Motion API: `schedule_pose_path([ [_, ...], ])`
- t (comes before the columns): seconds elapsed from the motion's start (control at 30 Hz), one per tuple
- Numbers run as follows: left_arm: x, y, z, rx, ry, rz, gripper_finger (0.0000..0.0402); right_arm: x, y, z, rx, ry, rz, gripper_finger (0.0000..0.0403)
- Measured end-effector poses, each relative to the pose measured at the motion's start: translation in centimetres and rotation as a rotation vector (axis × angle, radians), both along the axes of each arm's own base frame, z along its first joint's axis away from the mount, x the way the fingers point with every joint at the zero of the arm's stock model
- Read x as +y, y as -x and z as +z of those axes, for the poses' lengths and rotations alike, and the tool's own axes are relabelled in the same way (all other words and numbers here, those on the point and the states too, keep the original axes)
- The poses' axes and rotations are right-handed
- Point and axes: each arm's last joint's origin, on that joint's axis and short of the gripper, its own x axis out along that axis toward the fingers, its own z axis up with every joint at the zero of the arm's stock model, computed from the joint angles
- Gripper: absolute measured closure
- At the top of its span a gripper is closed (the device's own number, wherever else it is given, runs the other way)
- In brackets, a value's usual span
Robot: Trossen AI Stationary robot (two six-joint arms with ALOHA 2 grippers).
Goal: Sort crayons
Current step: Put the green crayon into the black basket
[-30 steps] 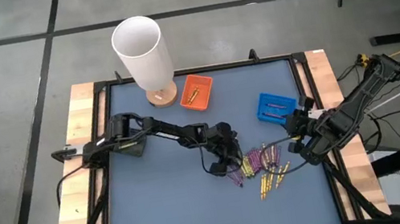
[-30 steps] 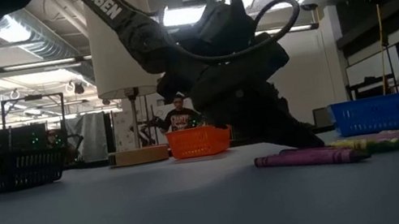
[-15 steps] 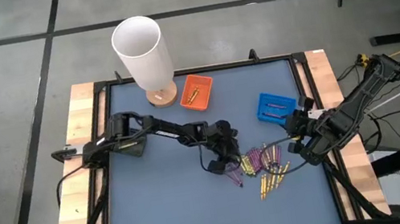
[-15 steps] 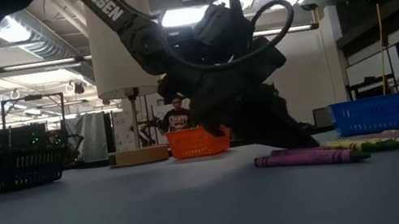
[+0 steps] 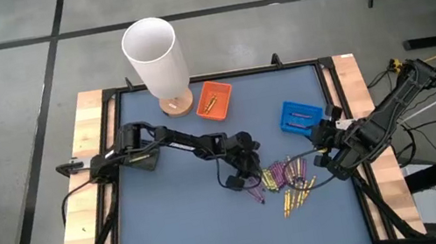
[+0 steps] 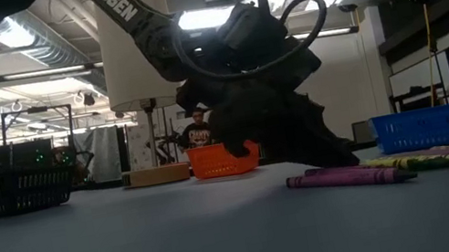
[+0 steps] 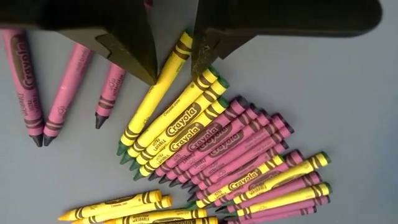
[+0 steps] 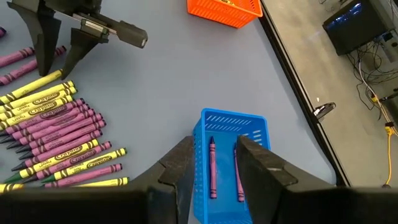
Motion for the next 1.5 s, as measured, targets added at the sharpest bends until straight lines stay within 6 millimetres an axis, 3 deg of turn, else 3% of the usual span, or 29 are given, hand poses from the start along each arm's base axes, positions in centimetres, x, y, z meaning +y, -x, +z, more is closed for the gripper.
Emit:
schedule_pose_path([
  [0.37,0.80,0.21,-0.16,0.108,0.130,0.151,0.0319,0.00,0.00,0.00,0.000,0.000,0.000,0.0284],
  [1.13,0.53,0.23,-0.25,0.107,0.127,0.144,0.0320,0.00,0.00,0.01,-0.001,-0.001,0.000,0.0284],
  [1.5,0.56,0.21,-0.27,0.105,0.124,0.147,0.0373,0.00,-0.01,0.01,-0.001,-0.001,0.000,0.0284],
])
